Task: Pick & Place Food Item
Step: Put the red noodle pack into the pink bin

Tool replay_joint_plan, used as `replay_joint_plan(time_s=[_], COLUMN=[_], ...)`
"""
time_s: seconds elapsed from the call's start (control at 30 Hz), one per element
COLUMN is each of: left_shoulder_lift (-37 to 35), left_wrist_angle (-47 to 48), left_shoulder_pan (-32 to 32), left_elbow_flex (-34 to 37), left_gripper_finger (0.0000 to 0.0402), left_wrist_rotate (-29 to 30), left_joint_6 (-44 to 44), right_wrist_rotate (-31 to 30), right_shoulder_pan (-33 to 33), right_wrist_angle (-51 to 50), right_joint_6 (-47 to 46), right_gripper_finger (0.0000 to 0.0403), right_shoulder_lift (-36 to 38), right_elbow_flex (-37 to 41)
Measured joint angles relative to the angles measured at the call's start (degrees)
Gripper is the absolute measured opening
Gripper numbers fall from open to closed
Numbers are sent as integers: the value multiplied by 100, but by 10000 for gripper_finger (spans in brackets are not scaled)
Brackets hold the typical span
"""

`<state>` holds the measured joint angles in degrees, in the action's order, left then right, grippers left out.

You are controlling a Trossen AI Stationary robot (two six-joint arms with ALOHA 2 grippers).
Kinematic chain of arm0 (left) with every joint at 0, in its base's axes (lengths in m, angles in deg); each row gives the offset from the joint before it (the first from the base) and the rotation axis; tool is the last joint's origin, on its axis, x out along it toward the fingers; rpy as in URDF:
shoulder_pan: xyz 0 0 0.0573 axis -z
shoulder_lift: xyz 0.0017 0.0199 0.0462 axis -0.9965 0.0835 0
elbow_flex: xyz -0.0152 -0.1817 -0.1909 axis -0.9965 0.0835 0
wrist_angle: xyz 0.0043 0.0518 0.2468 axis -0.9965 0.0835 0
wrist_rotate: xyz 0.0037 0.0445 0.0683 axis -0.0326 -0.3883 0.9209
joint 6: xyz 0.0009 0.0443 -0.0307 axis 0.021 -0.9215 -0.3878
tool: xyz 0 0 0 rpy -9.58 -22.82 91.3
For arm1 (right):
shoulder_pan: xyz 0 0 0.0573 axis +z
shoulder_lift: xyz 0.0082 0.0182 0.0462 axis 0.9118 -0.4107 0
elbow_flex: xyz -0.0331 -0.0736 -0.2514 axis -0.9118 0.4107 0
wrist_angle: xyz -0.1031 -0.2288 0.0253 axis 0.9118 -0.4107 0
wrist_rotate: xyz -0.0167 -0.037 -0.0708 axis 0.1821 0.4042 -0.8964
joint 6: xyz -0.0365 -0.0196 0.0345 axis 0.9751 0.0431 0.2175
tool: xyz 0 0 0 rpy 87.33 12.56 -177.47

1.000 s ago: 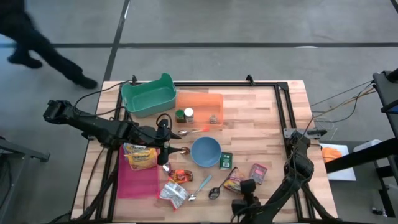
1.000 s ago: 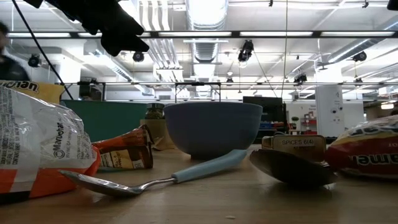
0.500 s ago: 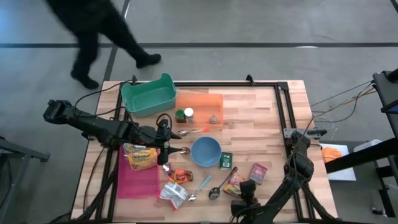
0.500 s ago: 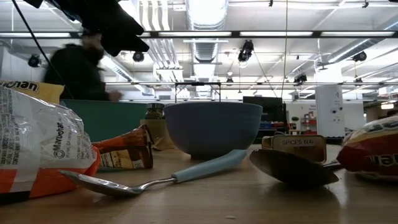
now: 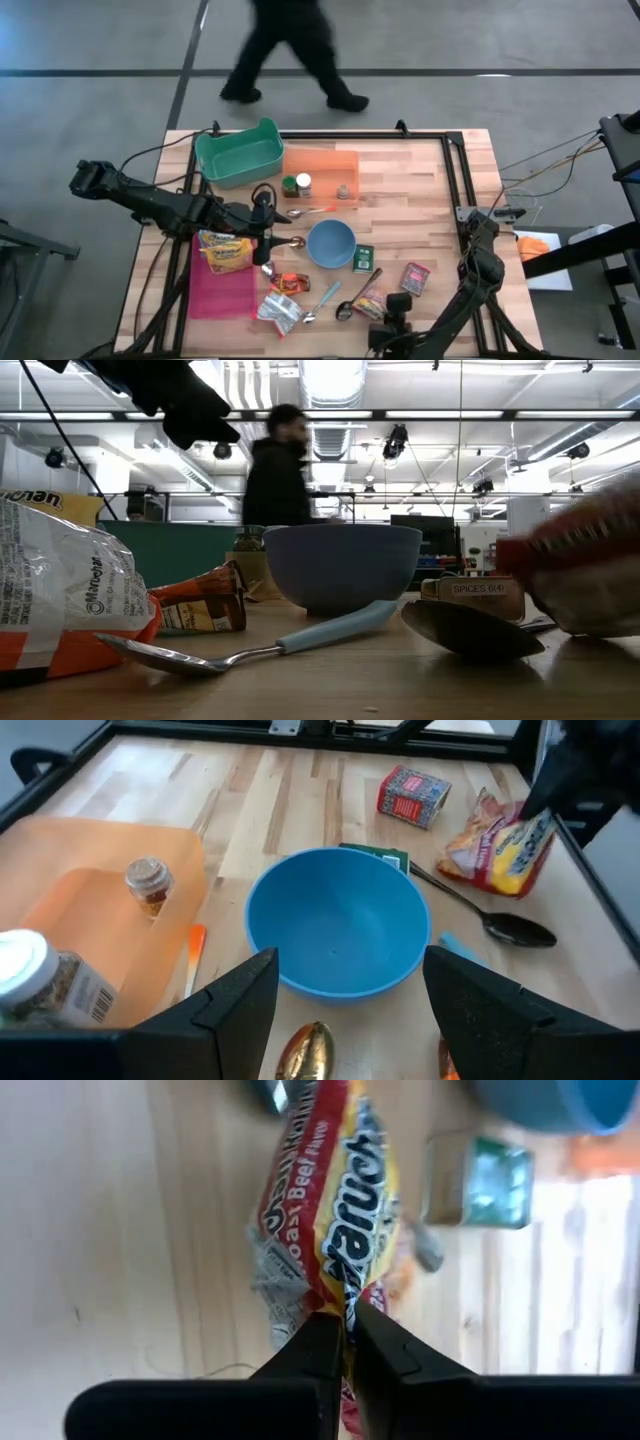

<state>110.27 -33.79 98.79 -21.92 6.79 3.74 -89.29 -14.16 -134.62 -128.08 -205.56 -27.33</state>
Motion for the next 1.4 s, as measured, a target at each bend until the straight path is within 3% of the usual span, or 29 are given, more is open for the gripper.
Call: replay_joint_plan(time_s=[0.3, 0.5, 0.6, 0.77, 0.93, 1.27, 1.4], left_shoulder_lift=[0, 44, 86, 142, 157, 195, 261], left_wrist_angle=[2, -129, -489, -1028, -1153, -1182, -1244], left_shoulder_pan=[121, 619, 937, 1310, 1355, 1386, 1413], left_elbow_flex=[0, 1, 4, 0, 0, 0, -5], left_gripper_finger=[254, 253, 253, 253, 258, 367, 392], left_wrist_rotate=[-700, -747, -608, 163, 201, 146, 93], left_joint_6=[-740, -1614, -1943, -1997, -1648, -1540, -1562], right_wrist_rotate=[-959, -1278, -1451, -1741, -1798, -1798, -1793], right_shoulder_pan=[-124, -338, -496, -778, -1115, -1668, -1827], right_wrist_angle=[-121, -122, -114, -64, 239, 727, 742], right_joint_6=[-562, -535, -561, -427, 26, 647, 720], right_gripper_finger=[9, 9, 9, 9, 9, 9, 9], right_shoulder_lift=[308, 601, 795, 901, 922, 927, 962], right_elbow_flex=[-780, -911, -859, -875, -878, -876, -878])
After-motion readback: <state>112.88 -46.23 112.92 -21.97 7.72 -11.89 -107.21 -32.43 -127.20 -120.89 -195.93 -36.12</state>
